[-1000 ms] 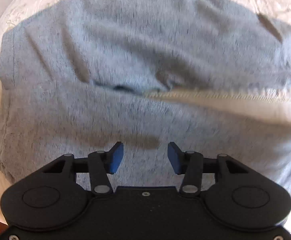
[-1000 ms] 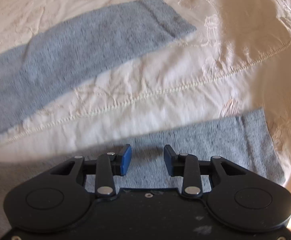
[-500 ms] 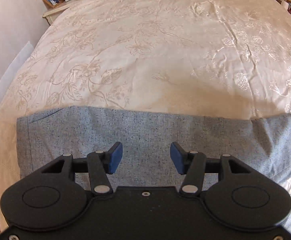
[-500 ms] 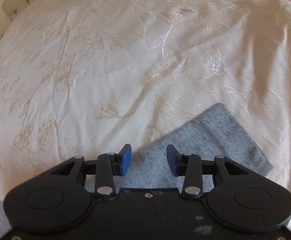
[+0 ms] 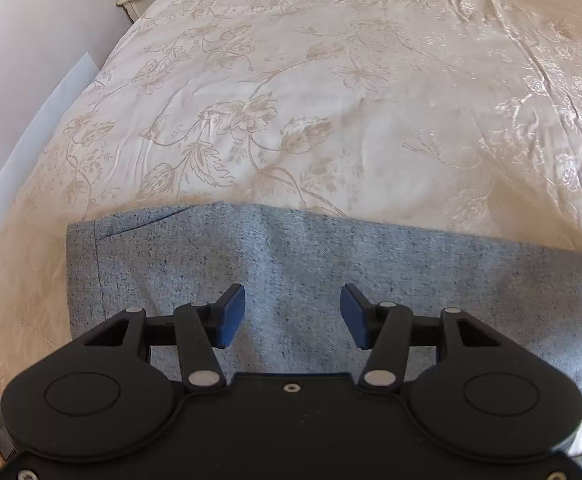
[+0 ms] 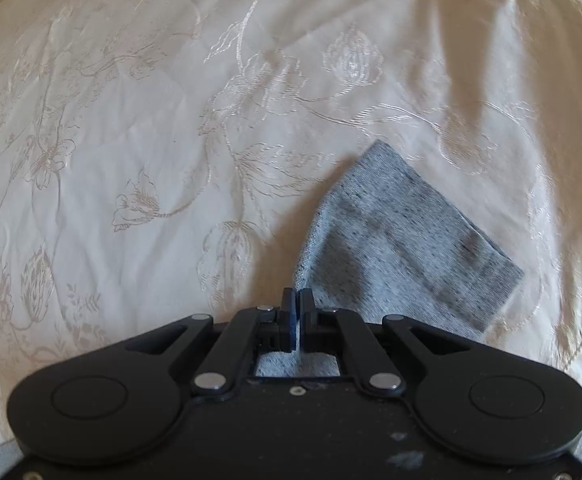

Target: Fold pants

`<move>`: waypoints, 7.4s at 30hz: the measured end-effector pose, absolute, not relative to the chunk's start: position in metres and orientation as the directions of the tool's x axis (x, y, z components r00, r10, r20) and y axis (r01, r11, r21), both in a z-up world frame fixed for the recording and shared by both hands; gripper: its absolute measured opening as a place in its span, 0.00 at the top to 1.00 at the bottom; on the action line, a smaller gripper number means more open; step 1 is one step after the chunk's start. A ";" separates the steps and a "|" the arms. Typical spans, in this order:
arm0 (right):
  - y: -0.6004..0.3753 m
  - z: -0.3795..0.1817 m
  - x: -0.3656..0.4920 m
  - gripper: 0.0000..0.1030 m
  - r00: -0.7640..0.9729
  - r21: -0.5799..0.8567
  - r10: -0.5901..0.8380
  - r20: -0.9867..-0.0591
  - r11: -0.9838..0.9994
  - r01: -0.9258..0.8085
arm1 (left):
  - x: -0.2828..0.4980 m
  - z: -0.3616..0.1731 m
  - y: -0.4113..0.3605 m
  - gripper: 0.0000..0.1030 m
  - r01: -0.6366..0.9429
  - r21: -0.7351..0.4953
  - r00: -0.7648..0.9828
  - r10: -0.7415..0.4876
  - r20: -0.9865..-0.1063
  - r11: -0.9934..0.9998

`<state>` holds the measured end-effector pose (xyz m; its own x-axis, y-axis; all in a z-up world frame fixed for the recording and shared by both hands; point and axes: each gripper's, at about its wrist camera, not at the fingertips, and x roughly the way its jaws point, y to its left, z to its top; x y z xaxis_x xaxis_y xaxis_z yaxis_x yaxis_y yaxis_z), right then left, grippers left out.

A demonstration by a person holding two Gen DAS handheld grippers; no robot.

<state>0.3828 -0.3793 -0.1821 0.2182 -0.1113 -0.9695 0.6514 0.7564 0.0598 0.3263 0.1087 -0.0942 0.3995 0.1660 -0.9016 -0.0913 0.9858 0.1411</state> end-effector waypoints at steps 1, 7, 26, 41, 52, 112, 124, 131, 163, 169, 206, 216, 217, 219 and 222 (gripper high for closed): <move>-0.382 -0.177 0.373 0.98 0.225 0.077 -0.099 -0.969 0.746 0.662 | 0.332 -0.094 0.117 0.42 -0.096 0.127 0.395 0.155 -0.906 0.987; -0.370 -0.161 0.336 0.98 0.255 0.065 -0.136 -0.957 0.758 0.650 | 0.382 -0.099 0.175 0.42 -0.161 0.100 0.336 0.150 -0.930 0.982; -0.353 -0.159 0.332 0.98 0.244 0.007 -0.202 -0.948 0.757 0.654 | 0.461 -0.183 0.196 0.35 -0.162 0.195 0.079 0.210 -0.975 0.967; -0.354 -0.112 0.314 0.98 0.330 0.064 -0.195 -0.924 0.770 0.635 | 0.389 -0.117 0.202 0.95 -0.163 0.124 0.275 0.166 -0.947 0.979; -0.354 -0.061 0.166 0.98 0.348 0.053 -0.240 -0.906 0.752 0.657 | 0.242 -0.047 0.219 0.95 -0.168 0.031 0.399 0.096 -0.912 0.985; -0.486 -0.166 0.010 0.68 0.340 0.193 0.010 -0.940 0.840 0.507 | 0.053 -0.188 -0.084 0.81 0.246 0.035 0.206 -0.017 -0.978 0.969; -0.477 -0.108 0.012 0.99 0.359 0.139 -0.021 -0.933 0.899 0.415 | 0.064 -0.194 -0.084 0.84 0.145 0.042 0.164 0.018 -0.986 0.988; -0.500 -0.124 0.012 0.72 0.433 0.174 -0.036 -0.901 0.884 0.435 | 0.065 -0.192 -0.095 0.84 0.184 0.067 0.186 0.032 -0.982 0.981; -0.478 -0.139 0.025 0.80 0.340 -0.119 -0.220 -0.914 0.949 0.294 | 0.076 -0.137 -0.050 0.77 0.155 0.156 0.398 0.083 -0.914 0.976; -0.444 -0.100 0.034 0.79 0.437 -0.023 -0.161 -0.885 0.952 0.304 | 0.093 -0.200 0.009 0.77 0.046 0.165 0.201 0.153 -0.968 0.985; 0.039 -0.157 0.206 0.77 0.271 0.296 0.353 -0.896 0.927 -0.229 | 0.156 -0.135 0.204 0.76 0.182 0.096 0.371 0.022 -0.928 0.978; 0.073 -0.195 0.237 0.80 0.081 0.299 0.338 -0.938 0.903 -0.310 | 0.125 -0.195 0.236 0.77 0.174 -0.049 0.174 -0.080 -0.981 0.984; 0.074 -0.195 0.233 0.94 0.085 0.309 0.351 -0.933 0.897 -0.316 | 0.123 -0.194 0.235 0.77 0.180 -0.047 0.173 -0.079 -0.982 0.983; 0.076 -0.186 0.234 0.97 0.095 0.326 0.374 -0.923 0.888 -0.325 | 0.123 -0.193 0.235 0.77 0.163 -0.051 0.170 -0.079 -0.982 0.985; 0.070 -0.159 0.258 0.97 0.311 0.258 0.339 -0.888 0.927 -0.273 | 0.121 -0.195 0.234 0.77 0.168 -0.036 0.183 -0.067 -0.981 0.985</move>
